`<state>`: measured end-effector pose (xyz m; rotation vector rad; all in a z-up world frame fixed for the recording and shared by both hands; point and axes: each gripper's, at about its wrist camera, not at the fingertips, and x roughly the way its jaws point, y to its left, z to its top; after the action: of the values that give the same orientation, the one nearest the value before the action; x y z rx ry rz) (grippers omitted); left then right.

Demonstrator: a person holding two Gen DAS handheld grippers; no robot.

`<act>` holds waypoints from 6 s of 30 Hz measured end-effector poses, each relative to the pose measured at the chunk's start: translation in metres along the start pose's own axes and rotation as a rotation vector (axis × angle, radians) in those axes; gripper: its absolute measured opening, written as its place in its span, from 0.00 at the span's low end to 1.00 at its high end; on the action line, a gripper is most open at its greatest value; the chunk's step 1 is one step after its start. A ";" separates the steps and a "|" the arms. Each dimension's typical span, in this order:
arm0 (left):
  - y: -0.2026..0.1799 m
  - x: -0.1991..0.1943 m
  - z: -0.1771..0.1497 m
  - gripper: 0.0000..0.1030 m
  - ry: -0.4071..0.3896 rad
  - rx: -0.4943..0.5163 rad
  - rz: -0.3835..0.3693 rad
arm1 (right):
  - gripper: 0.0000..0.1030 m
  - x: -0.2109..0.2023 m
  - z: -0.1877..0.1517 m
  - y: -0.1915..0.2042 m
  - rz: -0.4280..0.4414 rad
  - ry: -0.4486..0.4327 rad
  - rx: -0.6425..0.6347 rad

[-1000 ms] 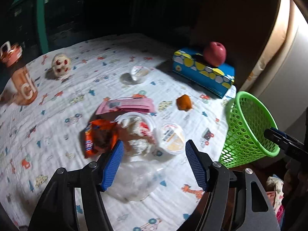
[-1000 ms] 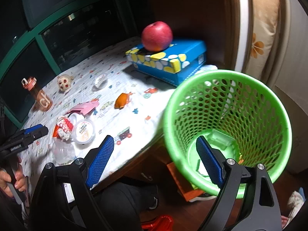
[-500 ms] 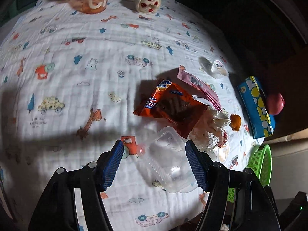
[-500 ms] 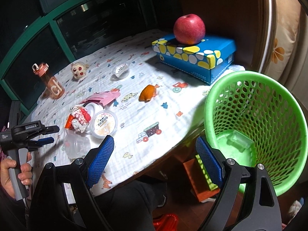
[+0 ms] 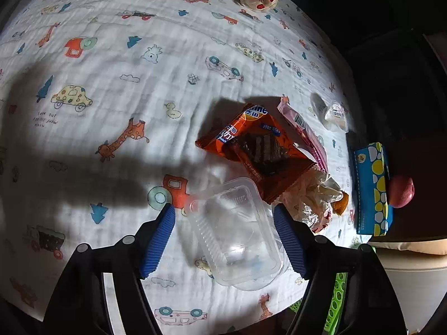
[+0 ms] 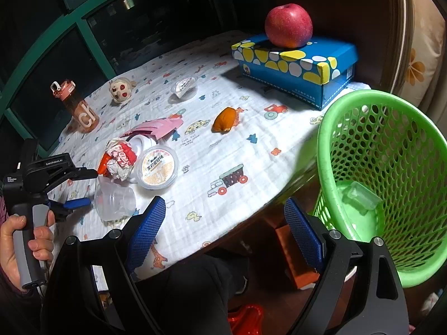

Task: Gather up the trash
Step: 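Move the left gripper to the second clear rectangular container and close on it, then carry the clear container to the basket with left gripper while right grasps jelly cup, then release the clear container into the basket with left gripper while right drops jelly cup, then move both grippers back over the table toward the remaining trash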

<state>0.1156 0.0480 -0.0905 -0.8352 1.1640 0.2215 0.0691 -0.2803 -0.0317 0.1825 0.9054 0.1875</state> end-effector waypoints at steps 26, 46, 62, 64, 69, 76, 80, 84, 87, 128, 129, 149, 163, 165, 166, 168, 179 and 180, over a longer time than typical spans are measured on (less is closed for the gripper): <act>-0.008 -0.013 0.007 0.58 -0.073 0.072 -0.039 | 0.84 0.020 -0.002 0.032 0.047 0.040 -0.066; -0.017 -0.075 0.022 0.58 -0.162 0.203 -0.105 | 0.84 0.096 0.016 0.078 0.113 0.120 -0.152; -0.031 -0.083 0.030 0.58 -0.161 0.274 -0.114 | 0.66 0.126 0.027 0.089 0.121 0.154 -0.184; -0.035 -0.080 0.030 0.58 -0.151 0.284 -0.116 | 0.65 0.122 0.027 0.089 0.122 0.146 -0.187; -0.051 -0.075 0.024 0.58 -0.134 0.319 -0.127 | 0.65 0.102 0.028 0.081 0.127 0.114 -0.170; -0.090 -0.065 0.009 0.58 -0.093 0.392 -0.161 | 0.65 0.062 0.031 0.050 0.094 0.049 -0.116; -0.119 -0.059 -0.006 0.57 -0.071 0.445 -0.186 | 0.65 0.039 0.033 0.026 0.058 0.013 -0.081; -0.151 -0.052 -0.025 0.58 -0.042 0.505 -0.215 | 0.65 0.018 0.033 -0.002 0.011 -0.018 -0.044; -0.177 -0.048 -0.041 0.57 -0.026 0.554 -0.234 | 0.65 0.003 0.032 -0.023 -0.029 -0.041 -0.023; -0.353 0.046 -0.206 0.65 0.220 0.940 -0.337 | 0.77 -0.094 -0.039 -0.192 -0.278 -0.126 0.271; -0.352 0.047 -0.207 0.67 0.219 0.941 -0.335 | 0.77 -0.095 -0.040 -0.193 -0.279 -0.127 0.274; -0.259 0.001 -0.132 0.78 0.028 0.889 -0.186 | 0.79 -0.083 -0.026 -0.131 -0.188 -0.132 0.170; -0.143 -0.037 -0.027 0.78 -0.116 0.671 -0.075 | 0.79 -0.038 0.004 -0.045 -0.071 -0.088 0.019; -0.125 -0.044 -0.017 0.78 -0.127 0.641 -0.066 | 0.79 -0.030 0.009 -0.032 -0.050 -0.082 -0.005; -0.118 -0.046 -0.014 0.78 -0.132 0.629 -0.060 | 0.79 -0.026 0.011 -0.026 -0.038 -0.079 -0.016; -0.102 -0.050 -0.008 0.78 -0.139 0.605 -0.046 | 0.79 -0.018 0.016 -0.013 -0.013 -0.071 -0.041; -0.033 -0.069 -0.002 0.78 -0.155 0.518 0.000 | 0.79 0.023 0.036 0.059 0.116 -0.017 -0.186; -0.027 -0.070 -0.002 0.78 -0.155 0.512 0.005 | 0.79 0.026 0.037 0.064 0.124 -0.011 -0.194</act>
<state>0.1009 0.0459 -0.0168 -0.3569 1.0128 -0.0125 0.1088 -0.2155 -0.0144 0.0598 0.8596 0.3874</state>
